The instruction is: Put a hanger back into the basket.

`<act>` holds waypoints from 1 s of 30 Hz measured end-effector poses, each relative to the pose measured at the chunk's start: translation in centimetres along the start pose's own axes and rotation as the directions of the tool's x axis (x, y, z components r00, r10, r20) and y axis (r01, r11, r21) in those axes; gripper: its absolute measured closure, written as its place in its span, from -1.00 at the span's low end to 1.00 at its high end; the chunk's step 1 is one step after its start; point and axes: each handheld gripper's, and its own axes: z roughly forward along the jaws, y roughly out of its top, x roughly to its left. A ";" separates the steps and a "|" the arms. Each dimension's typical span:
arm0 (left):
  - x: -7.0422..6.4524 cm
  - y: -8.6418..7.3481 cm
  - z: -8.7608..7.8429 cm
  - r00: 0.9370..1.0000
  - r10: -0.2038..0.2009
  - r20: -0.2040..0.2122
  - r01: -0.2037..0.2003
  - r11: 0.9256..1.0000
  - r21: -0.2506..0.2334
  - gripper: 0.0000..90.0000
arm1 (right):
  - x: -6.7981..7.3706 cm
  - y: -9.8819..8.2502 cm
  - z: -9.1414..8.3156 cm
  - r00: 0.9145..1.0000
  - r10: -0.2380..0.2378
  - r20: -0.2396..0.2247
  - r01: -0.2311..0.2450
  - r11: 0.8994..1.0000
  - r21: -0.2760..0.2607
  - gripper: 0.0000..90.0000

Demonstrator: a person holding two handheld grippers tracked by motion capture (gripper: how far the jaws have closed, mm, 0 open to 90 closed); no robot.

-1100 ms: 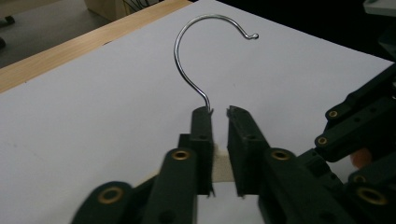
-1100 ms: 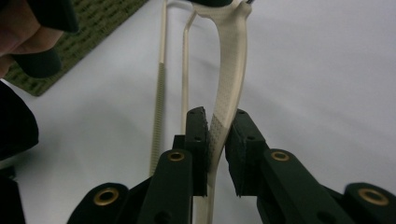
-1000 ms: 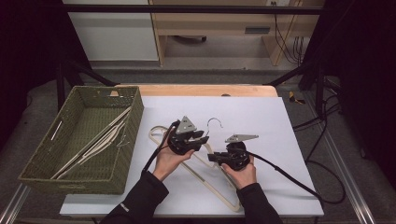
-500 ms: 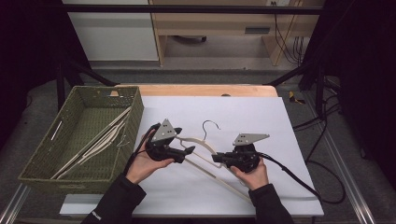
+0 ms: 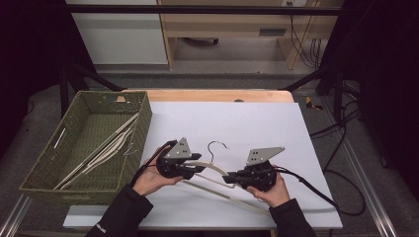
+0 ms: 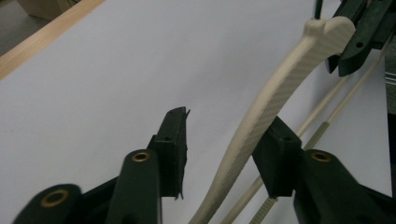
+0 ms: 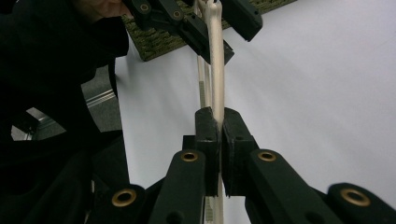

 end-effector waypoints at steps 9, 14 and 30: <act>-1.2 -0.6 -0.7 1.000 0.015 -0.016 -0.015 0.999 0.034 0.72 | -0.2 0.0 0.0 0.997 -0.019 0.079 0.021 1.000 -0.016 0.76; -1.4 -0.9 -1.2 1.000 -0.014 0.005 0.014 1.000 0.028 0.82 | -0.3 0.2 -0.3 0.984 -0.030 0.176 0.041 0.997 -0.061 0.43; -1.9 1.4 -6.3 0.988 -0.082 -0.129 0.065 0.988 -0.137 0.91 | -0.1 -0.9 -3.9 0.943 0.041 0.332 0.036 0.974 -0.223 -0.46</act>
